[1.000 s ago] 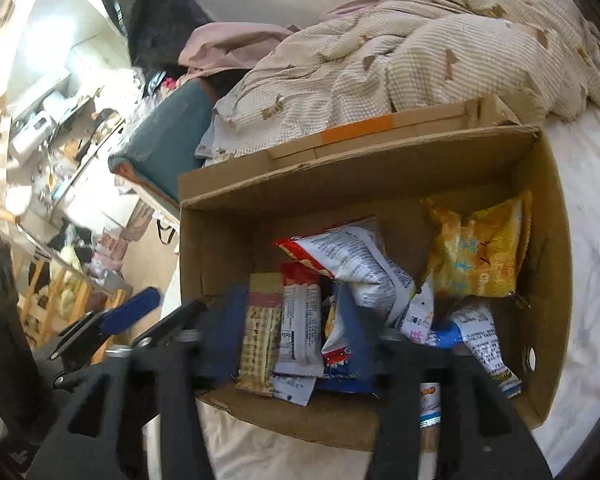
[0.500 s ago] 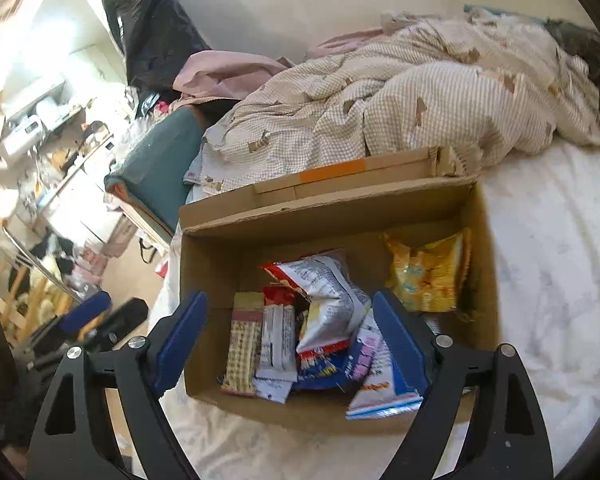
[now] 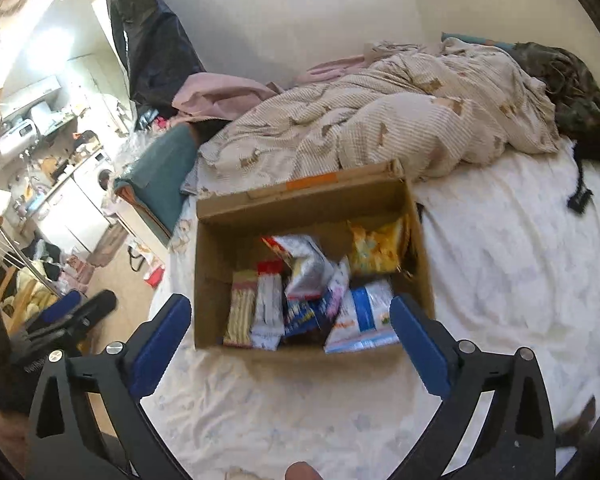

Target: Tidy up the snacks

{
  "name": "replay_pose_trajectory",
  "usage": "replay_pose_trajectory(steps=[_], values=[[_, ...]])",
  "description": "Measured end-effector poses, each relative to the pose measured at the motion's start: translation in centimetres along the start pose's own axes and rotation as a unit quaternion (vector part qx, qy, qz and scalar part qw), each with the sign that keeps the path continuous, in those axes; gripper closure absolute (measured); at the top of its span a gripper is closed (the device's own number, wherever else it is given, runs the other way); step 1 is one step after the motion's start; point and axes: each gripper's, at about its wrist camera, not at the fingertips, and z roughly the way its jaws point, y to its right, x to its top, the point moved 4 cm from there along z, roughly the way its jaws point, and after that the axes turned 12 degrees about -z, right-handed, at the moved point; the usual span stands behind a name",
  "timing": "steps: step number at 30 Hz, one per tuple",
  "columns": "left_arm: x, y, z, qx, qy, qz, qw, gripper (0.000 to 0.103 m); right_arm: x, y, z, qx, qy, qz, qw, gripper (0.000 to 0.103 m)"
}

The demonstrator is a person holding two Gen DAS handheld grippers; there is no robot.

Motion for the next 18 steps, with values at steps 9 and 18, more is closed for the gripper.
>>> replay_pose_trajectory(steps=[9,18], values=[[-3.9,0.2,-3.0,0.004,-0.006,0.018,0.9998,0.000,-3.5,-0.6,-2.7,-0.046,0.013,-0.002,0.999,0.000],[-4.9,-0.5,-4.5,0.009,0.016,-0.011,0.9998,0.000,-5.3,-1.7,-2.3,-0.095,0.014,-0.032,0.995,0.000]])
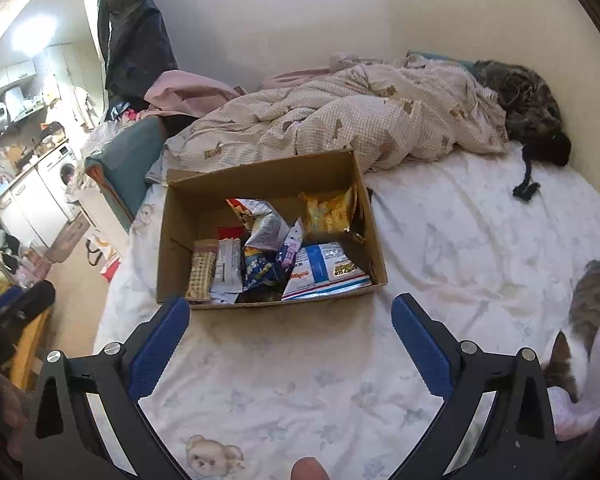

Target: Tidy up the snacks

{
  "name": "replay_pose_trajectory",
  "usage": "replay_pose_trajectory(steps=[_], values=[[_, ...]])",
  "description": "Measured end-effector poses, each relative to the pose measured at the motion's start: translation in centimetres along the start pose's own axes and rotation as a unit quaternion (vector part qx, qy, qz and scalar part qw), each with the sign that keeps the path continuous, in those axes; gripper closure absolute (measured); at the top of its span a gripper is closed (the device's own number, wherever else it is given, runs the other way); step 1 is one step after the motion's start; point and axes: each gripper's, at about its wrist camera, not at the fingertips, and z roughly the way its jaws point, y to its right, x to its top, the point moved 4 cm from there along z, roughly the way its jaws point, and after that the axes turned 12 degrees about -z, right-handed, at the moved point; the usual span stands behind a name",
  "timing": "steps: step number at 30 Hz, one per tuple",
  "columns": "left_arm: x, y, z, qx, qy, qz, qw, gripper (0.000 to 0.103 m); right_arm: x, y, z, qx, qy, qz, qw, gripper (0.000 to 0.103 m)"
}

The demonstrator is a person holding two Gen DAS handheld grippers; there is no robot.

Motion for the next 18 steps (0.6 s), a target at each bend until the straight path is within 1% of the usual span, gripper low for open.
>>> replay_pose_trajectory(steps=[3,5,9,18], values=[[-0.4,0.0,1.0,0.010,-0.013,0.001,0.9999,0.000,0.1,-0.6,0.3,-0.005,0.002,-0.012,1.000,0.000],[-0.6,-0.1,1.5,0.018,-0.021,-0.008,0.9996,0.000,0.1,-0.7,0.6,-0.008,0.002,-0.013,1.000,0.000],[-0.6,-0.2,1.8,0.018,-0.026,-0.014,0.9994,0.000,0.2,-0.8,1.1,-0.013,-0.001,-0.016,1.000,0.000],[-0.8,-0.1,2.1,0.015,-0.033,-0.014,0.9992,0.000,0.2,-0.2,1.3,-0.013,-0.003,0.000,1.000,0.000]])
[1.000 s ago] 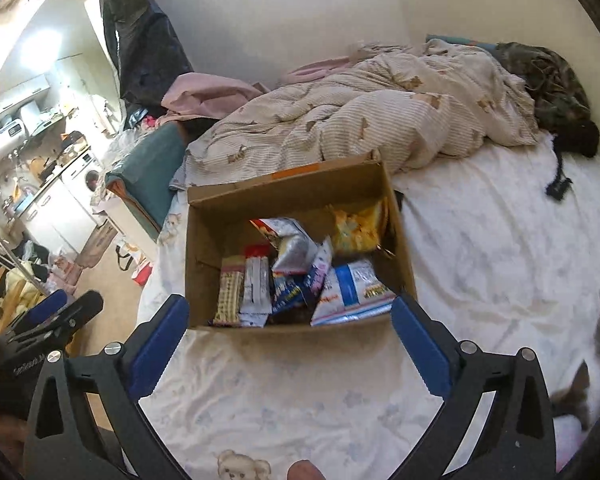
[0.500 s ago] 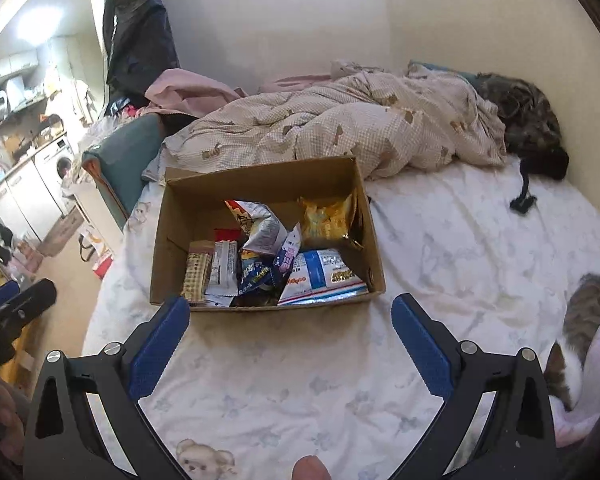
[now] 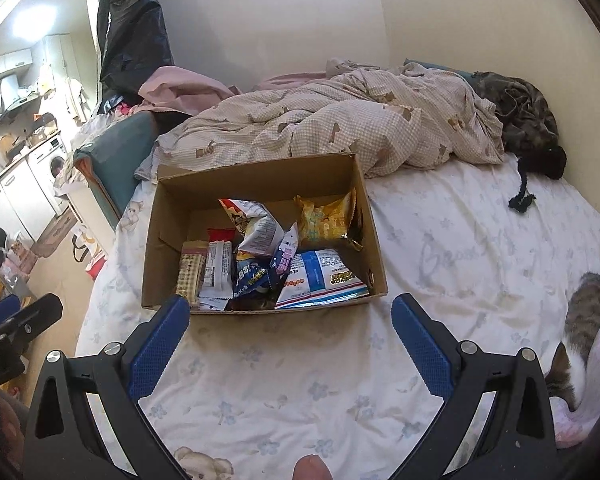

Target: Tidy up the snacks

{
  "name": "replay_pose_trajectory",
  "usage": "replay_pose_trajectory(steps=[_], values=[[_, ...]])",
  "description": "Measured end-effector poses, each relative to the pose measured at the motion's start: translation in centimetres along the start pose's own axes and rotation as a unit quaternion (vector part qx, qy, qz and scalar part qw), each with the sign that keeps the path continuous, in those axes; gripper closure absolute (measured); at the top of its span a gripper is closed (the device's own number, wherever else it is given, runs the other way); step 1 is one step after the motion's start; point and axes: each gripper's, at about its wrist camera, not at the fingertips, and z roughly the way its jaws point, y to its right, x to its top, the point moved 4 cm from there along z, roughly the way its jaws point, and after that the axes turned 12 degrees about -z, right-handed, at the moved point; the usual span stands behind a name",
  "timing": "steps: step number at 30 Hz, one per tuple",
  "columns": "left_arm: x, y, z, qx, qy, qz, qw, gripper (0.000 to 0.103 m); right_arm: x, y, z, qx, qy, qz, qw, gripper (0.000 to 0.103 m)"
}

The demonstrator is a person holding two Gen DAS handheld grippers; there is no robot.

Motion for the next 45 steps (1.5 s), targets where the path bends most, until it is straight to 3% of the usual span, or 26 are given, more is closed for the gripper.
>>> replay_pose_trajectory(steps=[45], values=[[0.08,0.21,0.27,0.004,0.001,0.008,1.0000,0.000,0.02,0.27,0.07,0.000,-0.002,-0.001,1.000,0.000]])
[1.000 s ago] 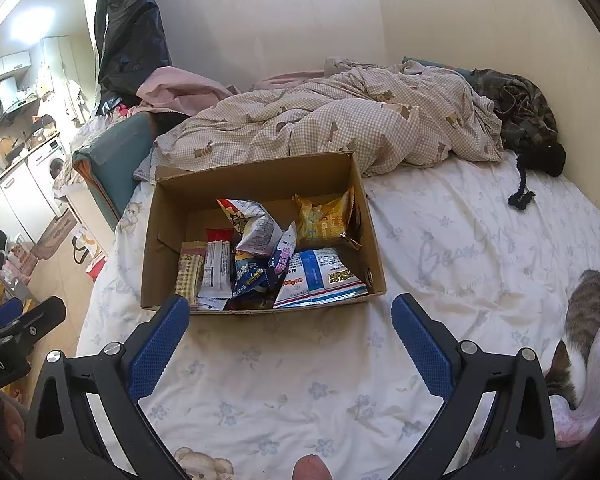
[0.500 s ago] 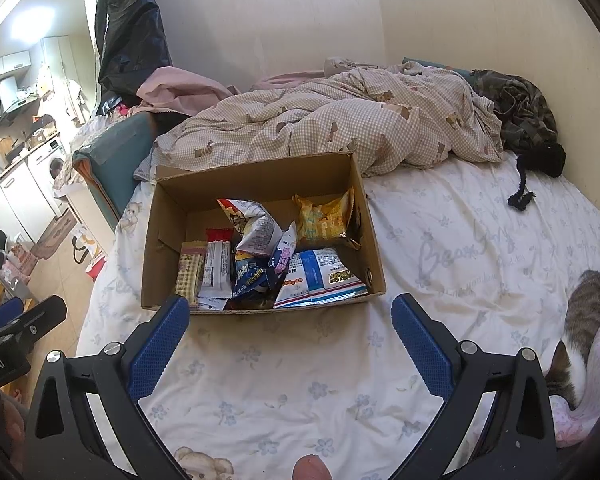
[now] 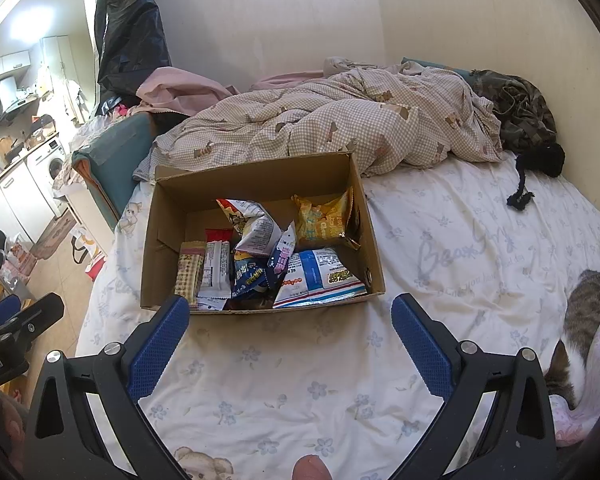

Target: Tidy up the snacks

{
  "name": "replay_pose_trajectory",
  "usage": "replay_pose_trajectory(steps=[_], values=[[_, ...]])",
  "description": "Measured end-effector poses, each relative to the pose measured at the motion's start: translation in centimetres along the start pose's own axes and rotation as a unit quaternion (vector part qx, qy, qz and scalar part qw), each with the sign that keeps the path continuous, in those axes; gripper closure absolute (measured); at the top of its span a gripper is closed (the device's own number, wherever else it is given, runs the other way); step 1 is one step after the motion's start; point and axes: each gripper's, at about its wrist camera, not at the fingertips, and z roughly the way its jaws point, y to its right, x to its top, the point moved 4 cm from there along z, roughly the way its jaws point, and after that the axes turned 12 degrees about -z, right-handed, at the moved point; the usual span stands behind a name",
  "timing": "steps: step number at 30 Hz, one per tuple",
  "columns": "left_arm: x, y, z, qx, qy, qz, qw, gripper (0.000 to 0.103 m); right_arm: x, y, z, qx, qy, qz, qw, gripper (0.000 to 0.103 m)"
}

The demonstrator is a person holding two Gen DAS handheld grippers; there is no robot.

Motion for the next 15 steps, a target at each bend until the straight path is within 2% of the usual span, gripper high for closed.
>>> replay_pose_trajectory(steps=[15], values=[[-0.08,0.11,0.09,-0.001,-0.003,0.000,1.0000,0.000,0.03,0.00,-0.01,0.000,0.000,0.000,1.000,0.000]])
